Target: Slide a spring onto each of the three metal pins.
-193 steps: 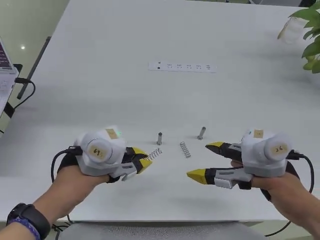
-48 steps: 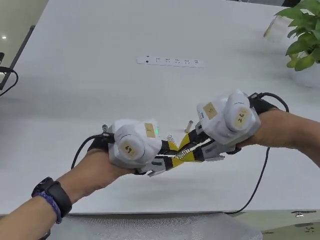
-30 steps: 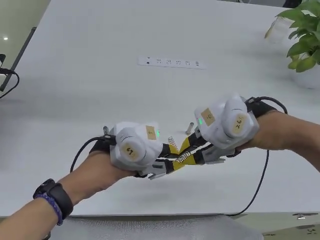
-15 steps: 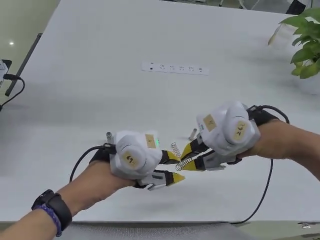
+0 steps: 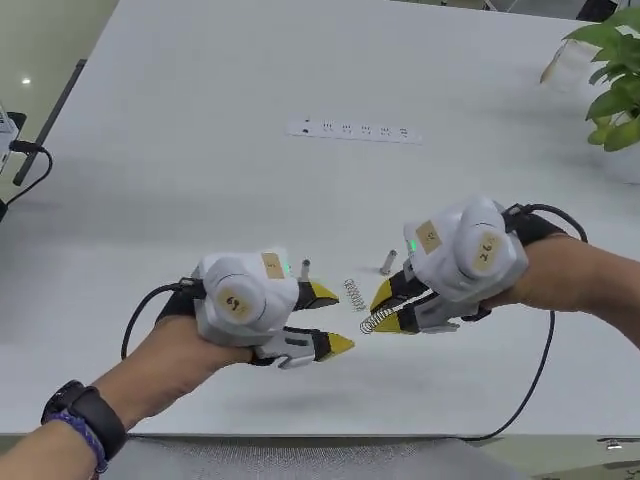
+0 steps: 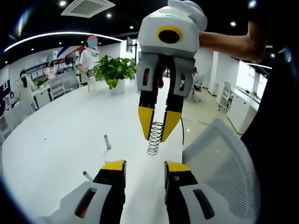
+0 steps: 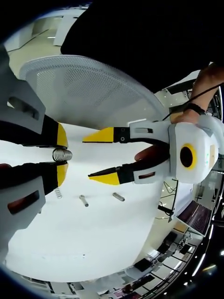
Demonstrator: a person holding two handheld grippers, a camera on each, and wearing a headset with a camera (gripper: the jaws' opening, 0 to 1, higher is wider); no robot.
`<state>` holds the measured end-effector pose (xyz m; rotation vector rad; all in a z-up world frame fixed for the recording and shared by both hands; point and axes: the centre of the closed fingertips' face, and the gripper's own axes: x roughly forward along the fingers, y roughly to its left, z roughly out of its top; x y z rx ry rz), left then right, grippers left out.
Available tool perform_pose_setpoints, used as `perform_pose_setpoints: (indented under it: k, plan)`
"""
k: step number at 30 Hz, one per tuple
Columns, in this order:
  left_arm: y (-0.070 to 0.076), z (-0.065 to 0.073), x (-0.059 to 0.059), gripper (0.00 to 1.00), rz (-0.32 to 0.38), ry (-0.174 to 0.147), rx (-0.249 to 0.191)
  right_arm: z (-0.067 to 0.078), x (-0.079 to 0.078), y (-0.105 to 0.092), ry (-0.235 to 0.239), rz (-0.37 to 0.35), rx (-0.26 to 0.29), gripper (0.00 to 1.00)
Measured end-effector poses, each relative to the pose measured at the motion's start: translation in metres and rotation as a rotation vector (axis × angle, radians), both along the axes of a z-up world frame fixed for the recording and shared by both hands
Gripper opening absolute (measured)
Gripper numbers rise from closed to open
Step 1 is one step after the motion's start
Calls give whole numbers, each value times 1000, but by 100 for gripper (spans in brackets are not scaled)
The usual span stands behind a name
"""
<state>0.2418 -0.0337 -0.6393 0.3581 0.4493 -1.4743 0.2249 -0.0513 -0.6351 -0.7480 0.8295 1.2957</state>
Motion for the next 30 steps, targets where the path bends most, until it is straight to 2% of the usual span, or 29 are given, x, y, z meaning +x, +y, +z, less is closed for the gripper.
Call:
perform_pose_setpoints:
  k: [4, 12, 17, 30]
  plan:
    - [10, -3, 5, 29, 24, -9, 13, -2, 2, -1, 1, -6, 2, 8]
    - [39, -7, 20, 33, 121, 5, 17, -5, 8, -8, 4, -13, -11, 8]
    - [59, -14, 31, 37, 195, 17, 25, -9, 17, -11, 0, -18, -24, 8]
    - [98, -20, 40, 45, 305, 44, 24, -17, 25, -14, 5, -23, -50, 8]
